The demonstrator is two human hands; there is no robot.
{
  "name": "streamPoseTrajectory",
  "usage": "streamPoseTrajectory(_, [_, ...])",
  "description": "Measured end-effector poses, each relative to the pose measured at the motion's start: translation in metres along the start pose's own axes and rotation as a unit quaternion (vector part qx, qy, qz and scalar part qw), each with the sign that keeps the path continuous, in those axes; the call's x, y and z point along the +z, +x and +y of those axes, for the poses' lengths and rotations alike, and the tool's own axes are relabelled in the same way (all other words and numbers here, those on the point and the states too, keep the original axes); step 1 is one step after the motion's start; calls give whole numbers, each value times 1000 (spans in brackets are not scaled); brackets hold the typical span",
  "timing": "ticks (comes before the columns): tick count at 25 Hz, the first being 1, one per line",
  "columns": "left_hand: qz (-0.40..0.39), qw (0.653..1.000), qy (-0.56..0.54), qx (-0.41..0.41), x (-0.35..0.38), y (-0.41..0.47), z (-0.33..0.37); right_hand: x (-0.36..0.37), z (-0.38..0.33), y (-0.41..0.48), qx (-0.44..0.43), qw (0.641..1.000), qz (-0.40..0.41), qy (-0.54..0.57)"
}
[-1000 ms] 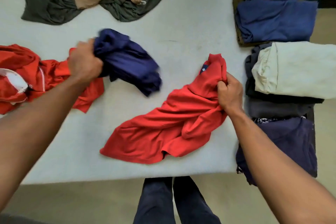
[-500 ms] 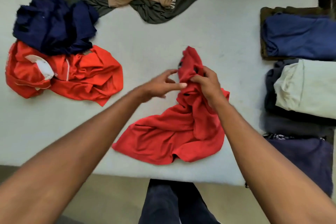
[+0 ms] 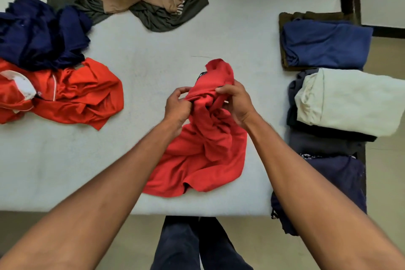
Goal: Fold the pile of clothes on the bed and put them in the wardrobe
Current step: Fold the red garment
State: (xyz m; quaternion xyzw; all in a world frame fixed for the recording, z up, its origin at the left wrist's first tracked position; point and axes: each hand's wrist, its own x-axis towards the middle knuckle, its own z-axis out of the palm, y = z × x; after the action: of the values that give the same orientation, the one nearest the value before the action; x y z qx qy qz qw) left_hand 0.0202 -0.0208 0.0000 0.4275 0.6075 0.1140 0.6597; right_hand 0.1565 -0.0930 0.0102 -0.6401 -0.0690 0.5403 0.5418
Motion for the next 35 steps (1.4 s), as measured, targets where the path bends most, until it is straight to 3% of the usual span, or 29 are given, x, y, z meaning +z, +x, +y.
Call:
streamPoseTrajectory(2, [13, 996, -72, -48, -3, 1, 6, -9, -2, -3, -29, 997, 54, 54])
streamPoseTrajectory(4, [-22, 986, -135, -92, 0, -9, 9, -17, 1, -5, -52, 987, 90, 124])
streamPoseTrajectory(6, [-84, 987, -102, -92, 12, -22, 1, -20, 4, -12, -54, 986, 94, 125])
streamPoseTrajectory(9, [-69, 996, -16, -47, 36, -30, -17, -21, 5, -23, -53, 995, 69, 47])
streamPoseTrajectory(12, [14, 989, -125, -81, 30, -25, -16, -41, 7, -23, -87, 991, 101, -6])
streamPoseTrajectory(15, [40, 975, -213, -51, -9, -16, -8, -87, 8, -24, -133, 952, 83, -262])
streamPoseTrajectory(17, [52, 996, -57, 51, -47, -17, -2, -111, 7, -32, -159, 877, 69, -449])
streamPoseTrajectory(18, [39, 985, 100, 132, -68, -21, 1, -118, 4, -40, -178, 852, 93, -484])
streamPoseTrajectory(19, [14, 939, 273, 210, -86, -25, 5, -122, 1, -48, -199, 842, 131, -483])
streamPoseTrajectory(20, [-13, 869, 413, 271, -102, -34, 10, -122, -3, -60, -225, 838, 177, -464])
streamPoseTrajectory(21, [-35, 808, 494, 319, -118, -43, 18, -120, -6, -71, -254, 831, 214, -447])
streamPoseTrajectory(23, [-30, 747, 534, 394, -142, -59, 35, -114, -7, -86, -310, 808, 257, -430])
streamPoseTrajectory(27, [72, 706, 552, 437, -175, -33, 81, -101, -24, -74, -375, 777, 273, -425])
streamPoseTrajectory(31, [159, 655, 599, 433, -163, 61, 150, -74, -95, 32, -357, 736, 307, -486])
streamPoseTrajectory(33, [200, 673, 587, 403, -150, 122, 180, -59, -123, 95, -288, 731, 305, -537])
streamPoseTrajectory(35, [163, 728, 566, 350, -136, 164, 180, -43, -117, 134, -201, 736, 289, -578])
